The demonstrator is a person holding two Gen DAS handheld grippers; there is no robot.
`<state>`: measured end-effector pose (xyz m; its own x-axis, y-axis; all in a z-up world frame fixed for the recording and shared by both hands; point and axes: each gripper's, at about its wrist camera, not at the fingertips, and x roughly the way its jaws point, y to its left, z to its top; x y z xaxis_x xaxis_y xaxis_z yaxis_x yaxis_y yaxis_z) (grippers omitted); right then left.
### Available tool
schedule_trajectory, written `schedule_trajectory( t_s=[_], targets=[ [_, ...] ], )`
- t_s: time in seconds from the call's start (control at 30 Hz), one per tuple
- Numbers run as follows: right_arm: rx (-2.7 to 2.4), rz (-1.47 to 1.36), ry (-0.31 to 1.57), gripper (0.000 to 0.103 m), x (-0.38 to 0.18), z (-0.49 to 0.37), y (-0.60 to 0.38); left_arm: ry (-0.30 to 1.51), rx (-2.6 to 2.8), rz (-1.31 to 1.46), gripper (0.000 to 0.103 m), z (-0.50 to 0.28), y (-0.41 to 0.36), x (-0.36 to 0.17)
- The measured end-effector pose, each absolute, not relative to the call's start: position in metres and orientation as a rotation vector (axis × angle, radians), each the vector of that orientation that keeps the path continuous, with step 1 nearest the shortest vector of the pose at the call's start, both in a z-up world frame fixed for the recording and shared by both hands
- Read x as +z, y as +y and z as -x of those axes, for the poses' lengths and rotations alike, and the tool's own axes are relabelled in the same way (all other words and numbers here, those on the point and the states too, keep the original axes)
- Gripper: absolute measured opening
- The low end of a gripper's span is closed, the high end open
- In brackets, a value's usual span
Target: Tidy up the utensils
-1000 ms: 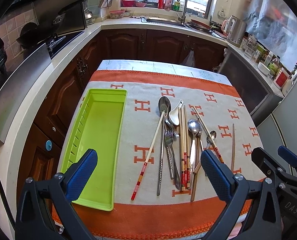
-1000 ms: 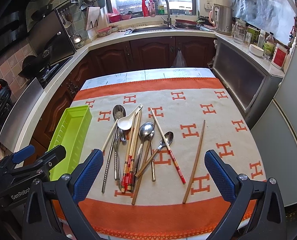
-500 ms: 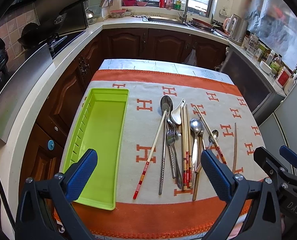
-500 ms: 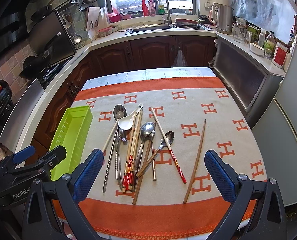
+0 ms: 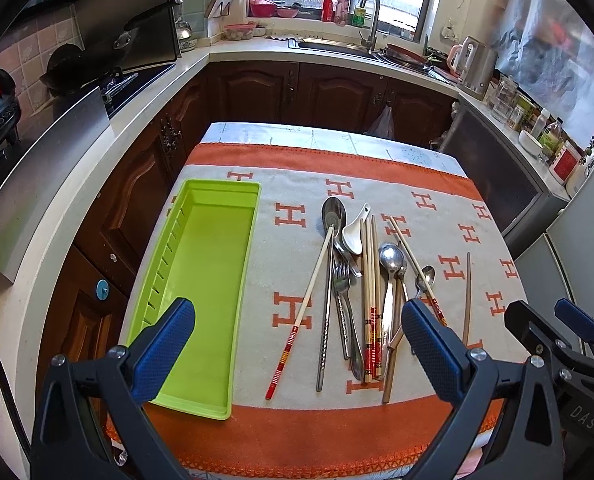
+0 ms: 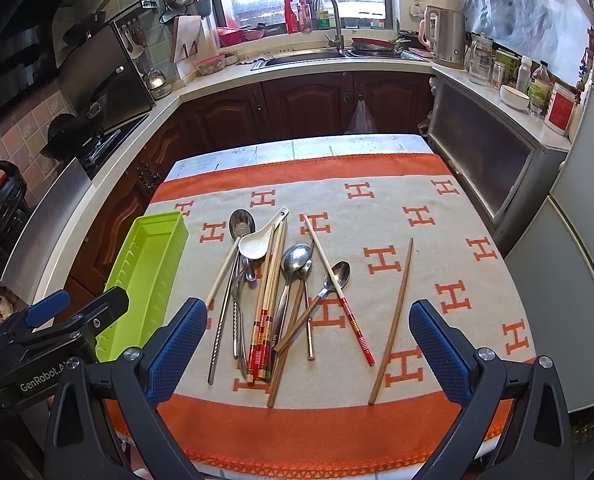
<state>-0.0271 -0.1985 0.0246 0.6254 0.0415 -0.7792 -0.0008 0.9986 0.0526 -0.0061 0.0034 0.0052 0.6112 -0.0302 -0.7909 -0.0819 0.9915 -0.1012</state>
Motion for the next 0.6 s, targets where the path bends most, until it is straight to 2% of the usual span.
schedule_trajectory(
  t_s=[0.6],
  targets=[
    [0.03, -0.06, 0.888, 0.102, 0.0272, 0.0345, -0.2, 0.925, 0.038, 0.145, 0.102, 0.0097, 0.0035, 0.0053]
  ],
)
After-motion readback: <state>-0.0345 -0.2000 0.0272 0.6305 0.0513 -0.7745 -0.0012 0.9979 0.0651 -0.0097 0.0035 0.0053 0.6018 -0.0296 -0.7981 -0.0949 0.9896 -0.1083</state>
